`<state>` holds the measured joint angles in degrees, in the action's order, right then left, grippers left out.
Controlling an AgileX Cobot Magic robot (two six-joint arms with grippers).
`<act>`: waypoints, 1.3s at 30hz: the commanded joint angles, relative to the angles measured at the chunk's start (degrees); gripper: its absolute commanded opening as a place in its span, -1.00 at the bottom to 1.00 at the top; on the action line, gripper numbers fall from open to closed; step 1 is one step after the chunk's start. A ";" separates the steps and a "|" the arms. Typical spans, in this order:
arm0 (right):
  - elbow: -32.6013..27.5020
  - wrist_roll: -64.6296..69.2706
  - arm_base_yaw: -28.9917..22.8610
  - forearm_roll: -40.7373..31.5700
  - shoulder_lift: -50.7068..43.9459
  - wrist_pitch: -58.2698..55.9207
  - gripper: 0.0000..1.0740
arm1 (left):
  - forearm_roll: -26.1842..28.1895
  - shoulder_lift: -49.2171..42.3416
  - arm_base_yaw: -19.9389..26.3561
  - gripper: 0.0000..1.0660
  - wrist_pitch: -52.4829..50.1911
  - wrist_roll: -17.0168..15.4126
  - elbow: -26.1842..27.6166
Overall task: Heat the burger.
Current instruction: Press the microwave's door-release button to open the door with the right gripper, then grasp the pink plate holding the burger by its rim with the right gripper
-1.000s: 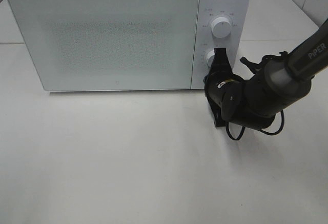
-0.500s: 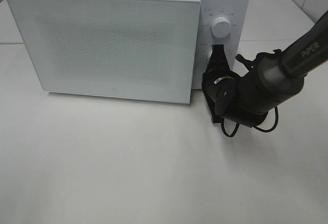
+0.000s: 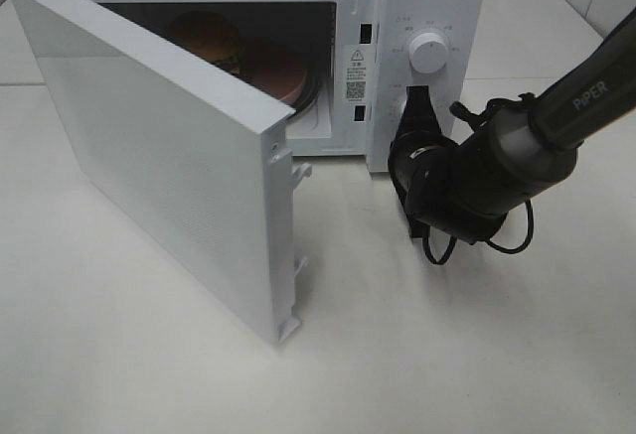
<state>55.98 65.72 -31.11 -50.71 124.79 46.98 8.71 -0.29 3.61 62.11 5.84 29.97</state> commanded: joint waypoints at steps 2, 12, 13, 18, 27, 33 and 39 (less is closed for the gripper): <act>6.02 -0.57 2.35 8.02 -1.38 15.64 -1.00 | 0.06 -0.97 -0.23 0.83 -0.46 -0.40 -0.17; 2.18 -0.57 2.18 7.05 -3.95 7.33 -0.99 | 0.06 -0.97 -0.23 0.83 -0.46 -0.40 -0.17; 2.18 -0.57 2.18 7.05 -3.95 7.33 -0.99 | 0.06 -0.97 -0.23 0.83 -0.46 -0.40 -0.17; -0.29 -3.90 2.18 6.88 -6.53 -0.17 -0.99 | 0.06 -0.97 -0.23 0.83 -0.46 -0.40 -0.17; -3.09 -10.20 2.18 6.88 -9.40 -9.05 -0.99 | 0.06 -0.97 -0.23 0.83 -0.46 -0.40 -0.17; -4.87 -21.08 2.18 8.02 -12.95 -17.19 -0.98 | 0.06 -0.97 -0.23 0.83 -0.46 -0.40 -0.17; -5.21 -30.31 2.18 12.26 -17.13 -26.47 -0.95 | 0.06 -0.97 -0.23 0.83 -0.46 -0.40 -0.17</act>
<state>50.94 40.68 -29.11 -41.60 109.95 25.04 8.71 -0.29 3.61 62.11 5.84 29.97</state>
